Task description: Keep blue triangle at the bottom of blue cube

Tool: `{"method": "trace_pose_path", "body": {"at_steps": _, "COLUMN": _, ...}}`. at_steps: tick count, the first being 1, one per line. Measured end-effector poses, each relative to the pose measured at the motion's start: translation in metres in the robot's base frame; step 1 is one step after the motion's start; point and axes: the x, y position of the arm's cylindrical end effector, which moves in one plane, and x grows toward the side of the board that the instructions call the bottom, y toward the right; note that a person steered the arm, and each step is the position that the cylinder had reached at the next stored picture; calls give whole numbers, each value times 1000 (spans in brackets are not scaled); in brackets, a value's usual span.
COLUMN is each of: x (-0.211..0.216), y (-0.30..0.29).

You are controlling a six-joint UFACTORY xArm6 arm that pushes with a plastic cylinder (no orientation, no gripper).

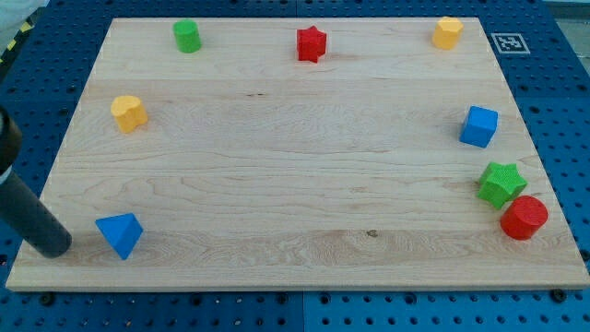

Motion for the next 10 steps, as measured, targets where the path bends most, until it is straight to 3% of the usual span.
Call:
{"method": "trace_pose_path", "body": {"at_steps": 1, "x": -21, "y": 55}}
{"method": "trace_pose_path", "body": {"at_steps": 2, "x": -67, "y": 151}}
{"method": "trace_pose_path", "body": {"at_steps": 3, "x": -78, "y": 178}}
{"method": "trace_pose_path", "body": {"at_steps": 5, "x": -7, "y": 82}}
{"method": "trace_pose_path", "body": {"at_steps": 6, "x": 2, "y": 108}}
{"method": "trace_pose_path", "body": {"at_steps": 7, "x": -56, "y": 194}}
{"method": "trace_pose_path", "body": {"at_steps": 8, "x": -67, "y": 249}}
{"method": "trace_pose_path", "body": {"at_steps": 10, "x": -50, "y": 192}}
